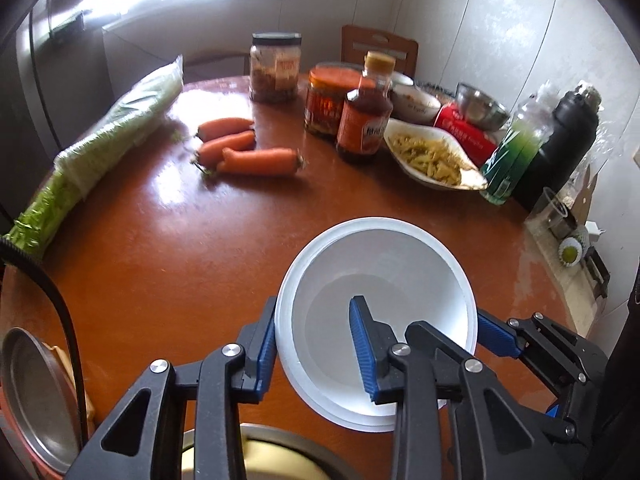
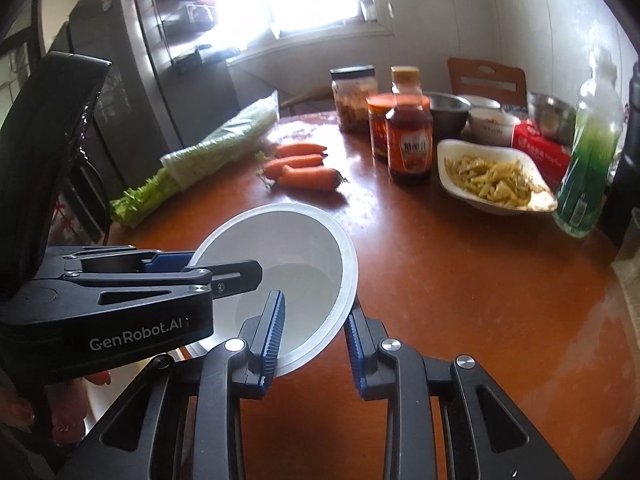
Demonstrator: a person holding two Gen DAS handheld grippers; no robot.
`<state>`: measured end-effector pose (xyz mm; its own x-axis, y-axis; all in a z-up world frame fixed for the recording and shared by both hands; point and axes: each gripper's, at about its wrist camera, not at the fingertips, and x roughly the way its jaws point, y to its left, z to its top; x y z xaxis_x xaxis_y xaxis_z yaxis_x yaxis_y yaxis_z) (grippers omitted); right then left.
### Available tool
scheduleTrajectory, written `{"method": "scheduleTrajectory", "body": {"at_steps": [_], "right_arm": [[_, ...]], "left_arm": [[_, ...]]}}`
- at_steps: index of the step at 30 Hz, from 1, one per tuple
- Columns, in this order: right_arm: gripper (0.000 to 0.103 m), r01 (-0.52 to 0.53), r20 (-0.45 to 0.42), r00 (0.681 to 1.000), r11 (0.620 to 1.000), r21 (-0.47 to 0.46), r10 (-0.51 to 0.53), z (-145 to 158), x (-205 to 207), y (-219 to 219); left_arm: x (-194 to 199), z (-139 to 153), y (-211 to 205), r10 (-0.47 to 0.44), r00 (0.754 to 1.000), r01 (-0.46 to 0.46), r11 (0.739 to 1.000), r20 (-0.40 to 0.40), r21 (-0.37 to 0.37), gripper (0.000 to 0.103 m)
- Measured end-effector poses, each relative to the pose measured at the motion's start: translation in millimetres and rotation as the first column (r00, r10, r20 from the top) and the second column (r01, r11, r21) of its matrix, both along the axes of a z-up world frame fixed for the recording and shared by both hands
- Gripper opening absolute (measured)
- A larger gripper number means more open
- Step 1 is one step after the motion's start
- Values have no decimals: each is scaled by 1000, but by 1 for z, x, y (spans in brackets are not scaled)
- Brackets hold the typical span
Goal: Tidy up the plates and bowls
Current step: 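Grasp the white bowl rim with both grippers and lift it, then carry the white bowl over the yellow bowl and lower it inside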
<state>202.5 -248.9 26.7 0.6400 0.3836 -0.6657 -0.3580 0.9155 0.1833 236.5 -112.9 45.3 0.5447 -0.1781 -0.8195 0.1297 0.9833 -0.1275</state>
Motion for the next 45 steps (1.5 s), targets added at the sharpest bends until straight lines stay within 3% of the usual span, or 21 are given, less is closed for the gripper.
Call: {"method": "scheduleTrajectory", "body": {"at_steps": [28,45], "right_arm": [[31,-86,195,977,996,-39,92,78,-89,71],[31,-105,232,966,992,-64,117,79,-142,94]], "left_arm": [[-103,73,74,70,978,-66,997,194,-30,35],[-160,73,96,94,967,-83,995,236,-58,35]]}}
